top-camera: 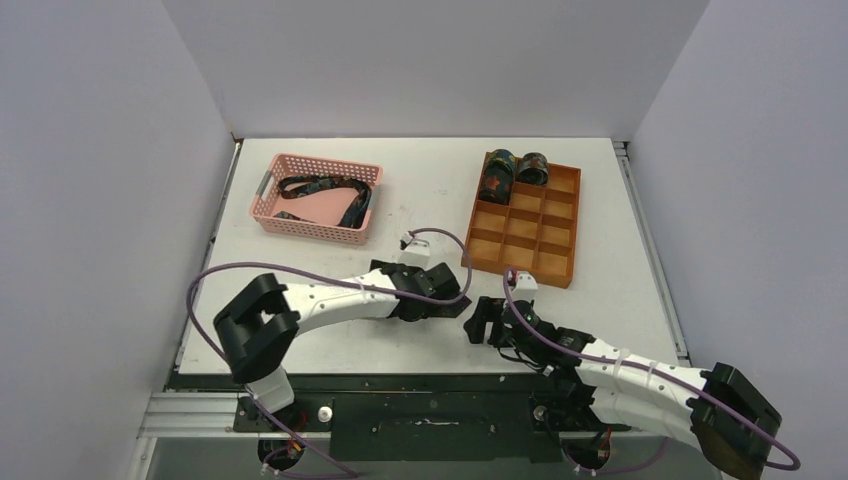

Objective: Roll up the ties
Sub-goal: Roll the tie at the center of the board.

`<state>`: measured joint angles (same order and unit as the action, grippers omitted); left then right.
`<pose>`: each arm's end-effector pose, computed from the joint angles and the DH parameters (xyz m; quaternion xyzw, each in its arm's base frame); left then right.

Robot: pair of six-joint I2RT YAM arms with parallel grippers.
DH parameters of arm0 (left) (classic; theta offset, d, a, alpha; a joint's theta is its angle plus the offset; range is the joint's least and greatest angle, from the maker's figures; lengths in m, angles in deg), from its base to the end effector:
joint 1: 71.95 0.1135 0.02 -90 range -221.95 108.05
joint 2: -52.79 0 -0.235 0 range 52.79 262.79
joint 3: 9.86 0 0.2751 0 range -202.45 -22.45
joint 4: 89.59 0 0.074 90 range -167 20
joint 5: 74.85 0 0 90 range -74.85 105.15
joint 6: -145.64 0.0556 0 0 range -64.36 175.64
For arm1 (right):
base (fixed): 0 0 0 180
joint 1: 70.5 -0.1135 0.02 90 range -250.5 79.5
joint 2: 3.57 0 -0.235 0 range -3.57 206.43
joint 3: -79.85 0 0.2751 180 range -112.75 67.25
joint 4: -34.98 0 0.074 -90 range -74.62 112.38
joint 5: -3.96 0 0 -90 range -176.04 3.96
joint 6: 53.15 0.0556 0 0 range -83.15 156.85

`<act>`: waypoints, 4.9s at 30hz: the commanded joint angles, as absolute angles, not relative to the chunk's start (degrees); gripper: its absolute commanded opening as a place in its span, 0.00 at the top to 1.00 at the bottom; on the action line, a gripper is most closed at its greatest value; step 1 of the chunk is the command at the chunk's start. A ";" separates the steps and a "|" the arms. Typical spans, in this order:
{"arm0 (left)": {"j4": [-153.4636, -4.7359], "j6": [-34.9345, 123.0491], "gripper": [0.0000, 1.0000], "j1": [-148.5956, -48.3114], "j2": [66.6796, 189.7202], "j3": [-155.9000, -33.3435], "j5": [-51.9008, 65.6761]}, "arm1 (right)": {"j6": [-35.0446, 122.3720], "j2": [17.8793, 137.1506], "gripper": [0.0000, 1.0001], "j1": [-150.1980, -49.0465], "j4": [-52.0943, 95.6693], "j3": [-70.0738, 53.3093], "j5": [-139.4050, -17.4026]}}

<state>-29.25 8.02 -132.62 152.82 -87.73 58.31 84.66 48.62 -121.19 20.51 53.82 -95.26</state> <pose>0.1951 -0.2696 0.1276 0.0815 0.9246 0.1657 0.3331 0.1467 0.1651 0.0940 0.0108 0.9062 0.2677 0.3271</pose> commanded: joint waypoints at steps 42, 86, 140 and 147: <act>-80.84 3.72 0.00 -79.42 102.34 -38.87 -6.31 | 74.81 96.63 0.37 -125.21 30.64 15.59 -87.91; -77.08 32.52 0.19 -86.01 138.20 -60.61 -16.62 | 80.09 78.27 0.28 -115.94 38.96 30.03 -74.79; -11.15 22.14 1.00 -111.24 152.82 -98.86 52.66 | 83.26 57.88 0.38 -124.98 25.48 50.00 -98.26; -4.21 18.37 1.00 -115.55 158.83 -103.54 61.40 | 84.81 55.96 0.38 -125.43 25.19 52.60 -98.34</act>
<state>-10.56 22.10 -112.77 155.58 -99.55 53.06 83.20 57.23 -124.69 25.28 51.39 -96.61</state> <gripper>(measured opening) 0.239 0.620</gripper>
